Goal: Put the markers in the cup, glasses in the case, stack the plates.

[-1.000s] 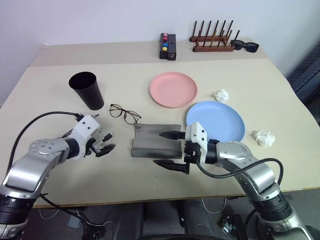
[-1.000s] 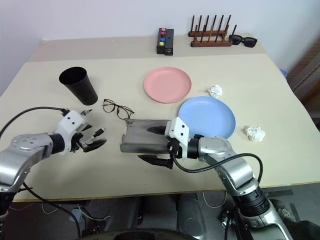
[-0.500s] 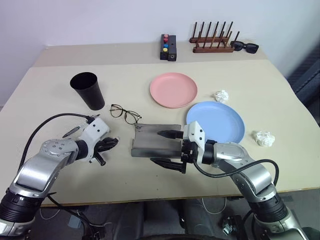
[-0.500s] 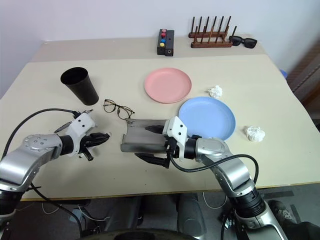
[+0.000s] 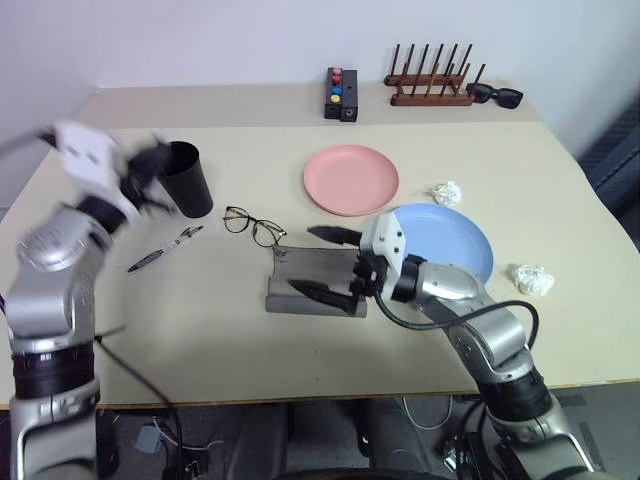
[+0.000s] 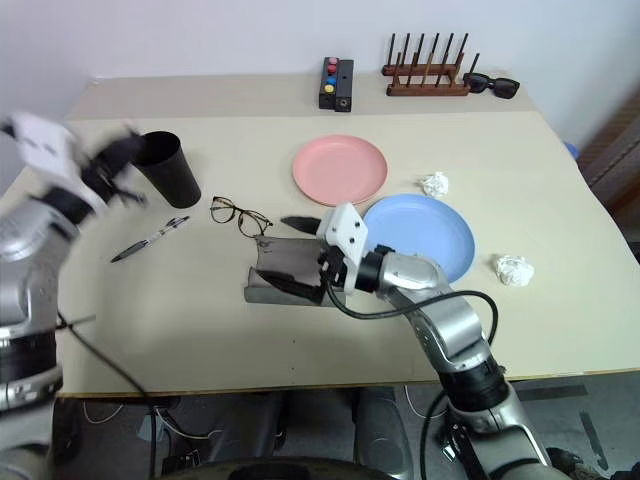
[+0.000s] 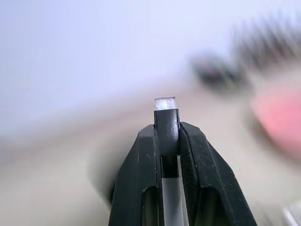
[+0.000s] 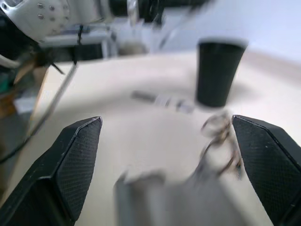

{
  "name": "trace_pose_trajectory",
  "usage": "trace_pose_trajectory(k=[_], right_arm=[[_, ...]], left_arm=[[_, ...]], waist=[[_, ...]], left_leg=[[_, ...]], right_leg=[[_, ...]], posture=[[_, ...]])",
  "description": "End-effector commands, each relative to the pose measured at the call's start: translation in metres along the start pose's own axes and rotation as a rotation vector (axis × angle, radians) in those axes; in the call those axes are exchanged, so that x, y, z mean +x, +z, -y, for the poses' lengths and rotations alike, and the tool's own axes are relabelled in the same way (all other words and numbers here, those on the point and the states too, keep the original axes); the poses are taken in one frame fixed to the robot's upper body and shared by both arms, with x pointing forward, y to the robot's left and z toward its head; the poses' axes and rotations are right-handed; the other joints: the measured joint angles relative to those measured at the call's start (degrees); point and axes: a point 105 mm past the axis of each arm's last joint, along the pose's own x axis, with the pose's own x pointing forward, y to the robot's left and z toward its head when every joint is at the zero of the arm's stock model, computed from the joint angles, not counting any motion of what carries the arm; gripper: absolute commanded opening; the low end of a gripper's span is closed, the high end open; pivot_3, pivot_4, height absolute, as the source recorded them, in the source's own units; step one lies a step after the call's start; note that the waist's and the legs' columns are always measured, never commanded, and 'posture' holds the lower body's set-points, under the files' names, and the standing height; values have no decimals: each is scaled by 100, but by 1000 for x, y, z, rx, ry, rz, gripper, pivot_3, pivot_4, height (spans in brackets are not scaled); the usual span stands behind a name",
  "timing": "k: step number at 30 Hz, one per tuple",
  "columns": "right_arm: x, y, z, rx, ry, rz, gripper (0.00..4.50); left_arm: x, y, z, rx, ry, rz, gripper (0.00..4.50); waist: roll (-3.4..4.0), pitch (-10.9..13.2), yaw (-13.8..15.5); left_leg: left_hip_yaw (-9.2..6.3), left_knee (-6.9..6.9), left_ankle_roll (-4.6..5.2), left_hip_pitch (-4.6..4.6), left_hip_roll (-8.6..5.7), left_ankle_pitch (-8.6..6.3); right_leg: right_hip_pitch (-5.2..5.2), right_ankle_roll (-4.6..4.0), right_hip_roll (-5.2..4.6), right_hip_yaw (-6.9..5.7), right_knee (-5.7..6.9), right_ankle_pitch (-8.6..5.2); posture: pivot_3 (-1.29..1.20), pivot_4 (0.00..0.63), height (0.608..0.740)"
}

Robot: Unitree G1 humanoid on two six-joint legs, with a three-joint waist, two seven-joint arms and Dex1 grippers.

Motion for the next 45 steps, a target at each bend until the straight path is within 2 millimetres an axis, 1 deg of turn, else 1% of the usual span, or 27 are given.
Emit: trace_pose_trajectory(k=[1,3,5,8,10,12,19,28,29,30,32,42,45], right_arm=[[2,10,7,-29,-25,48,4500],[8,18,11,-44,-42,91,4500],[14,26,14,-56,-58,129,4500],[20,30,15,-59,-64,155,4500],[22,31,13,-52,-68,169,4500],[23,31,12,-47,-72,173,4500],[20,32,14,-44,-91,173,4500],[20,32,15,-32,-91,177,4500],[20,32,14,-31,-90,177,4500],[20,32,14,-31,-90,177,4500],[20,32,14,-30,-89,177,4500],[20,31,14,-23,-85,174,4500],[21,30,14,-22,-84,173,4500]], left_arm=[[10,7,-10,19,115,86,81],[26,8,-12,44,185,126,81],[39,3,-12,62,227,139,81],[49,-8,-11,71,237,137,81],[53,-23,-8,55,243,115,81],[56,-33,-4,40,236,101,81],[56,-55,7,11,221,74,81],[52,-65,11,-12,228,45,81],[52,-66,11,-15,231,41,1013],[51,-67,11,-15,233,40,1408],[51,-68,12,-14,233,36,2460],[49,-69,13,-26,236,33,2460],[48,-64,11,-40,244,48,2460]], waist=[[2,-1,-9],[0,0,-14],[-2,1,-16],[-1,1,-27],[-1,1,-31],[-1,1,-31],[-1,1,-31],[-1,1,-35],[-1,1,-35],[-1,1,-35],[-1,1,-34],[-1,1,-38],[-1,1,-36]], left_leg=[[2,-3,0,2,-1,0],[1,-5,0,2,-1,0],[-2,-3,0,1,0,1],[-2,1,-3,2,1,4],[-2,-2,-3,1,1,4],[-2,-4,-3,1,0,4],[-3,-1,-3,-1,0,4],[-3,-1,-3,0,0,4],[-3,-1,-3,0,0,4],[-3,-2,-3,0,0,4],[-3,-1,-3,0,0,4],[-3,-1,-3,0,0,4],[-3,-1,-3,0,0,4]], right_leg=[[0,4,-1,2,0,1],[-3,6,0,1,2,2],[-6,5,5,-1,10,3],[-5,9,7,0,10,7],[-5,10,6,0,7,7],[-6,10,6,0,8,7],[-6,13,6,0,10,9],[-6,13,6,0,11,9],[-6,13,6,0,11,9],[-6,13,6,0,12,9],[-6,13,6,0,12,9],[-7,13,6,0,12,9],[-6,13,6,0,13,9]], posture=[[0,150,739],[0,150,739],[0,150,739],[0,150,739],[0,150,739],[0,150,739],[0,150,739],[0,150,739],[0,150,739],[0,150,739],[0,150,739],[0,150,739],[0,150,739]])
